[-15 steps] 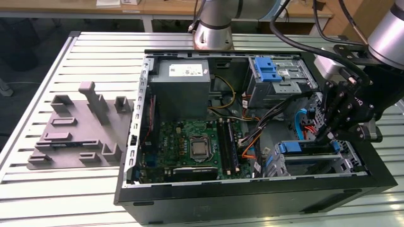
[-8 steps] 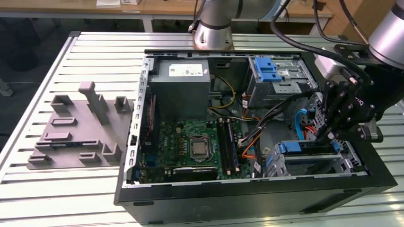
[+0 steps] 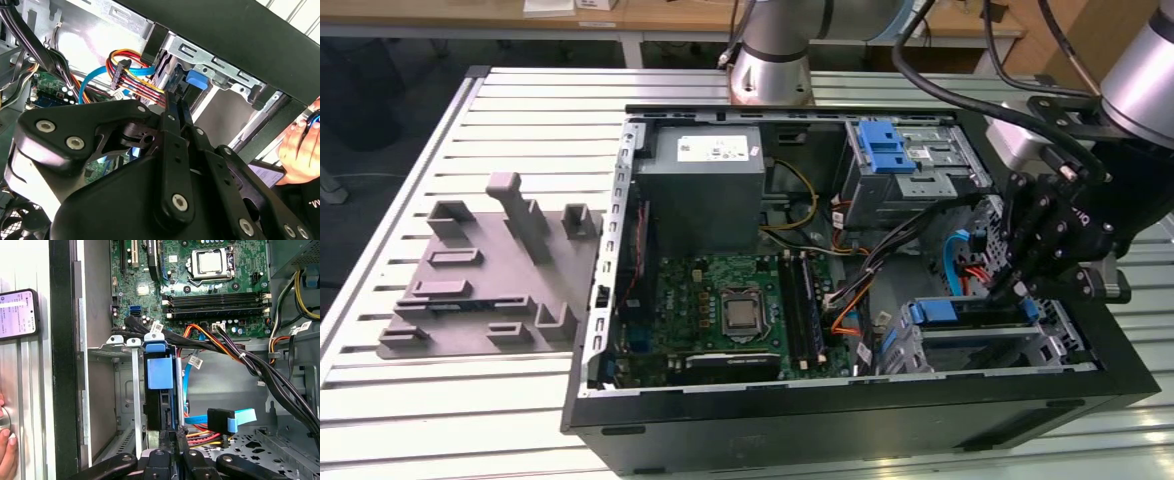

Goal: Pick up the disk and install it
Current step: 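Insert the first disk wire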

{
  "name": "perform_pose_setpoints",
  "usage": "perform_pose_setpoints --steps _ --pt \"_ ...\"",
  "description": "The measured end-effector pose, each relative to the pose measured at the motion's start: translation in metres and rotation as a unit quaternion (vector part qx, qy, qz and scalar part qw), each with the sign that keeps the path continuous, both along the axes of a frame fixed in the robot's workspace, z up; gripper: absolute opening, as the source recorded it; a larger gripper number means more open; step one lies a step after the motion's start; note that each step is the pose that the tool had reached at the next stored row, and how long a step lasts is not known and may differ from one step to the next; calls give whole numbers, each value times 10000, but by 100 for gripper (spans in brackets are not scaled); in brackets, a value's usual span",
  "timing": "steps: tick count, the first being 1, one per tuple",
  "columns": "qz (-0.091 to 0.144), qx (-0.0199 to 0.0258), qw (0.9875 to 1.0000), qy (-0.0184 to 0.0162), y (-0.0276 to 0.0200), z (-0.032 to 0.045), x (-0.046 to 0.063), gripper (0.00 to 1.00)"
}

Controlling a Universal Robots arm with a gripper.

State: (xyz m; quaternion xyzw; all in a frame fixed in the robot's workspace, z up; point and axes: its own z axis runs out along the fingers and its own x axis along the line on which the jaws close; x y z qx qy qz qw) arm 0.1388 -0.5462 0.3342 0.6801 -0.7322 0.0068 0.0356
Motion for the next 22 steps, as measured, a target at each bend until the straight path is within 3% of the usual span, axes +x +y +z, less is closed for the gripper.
perform_pose_setpoints --steps 22 --pt "0 19 10000 0 -1 -51 0 16"
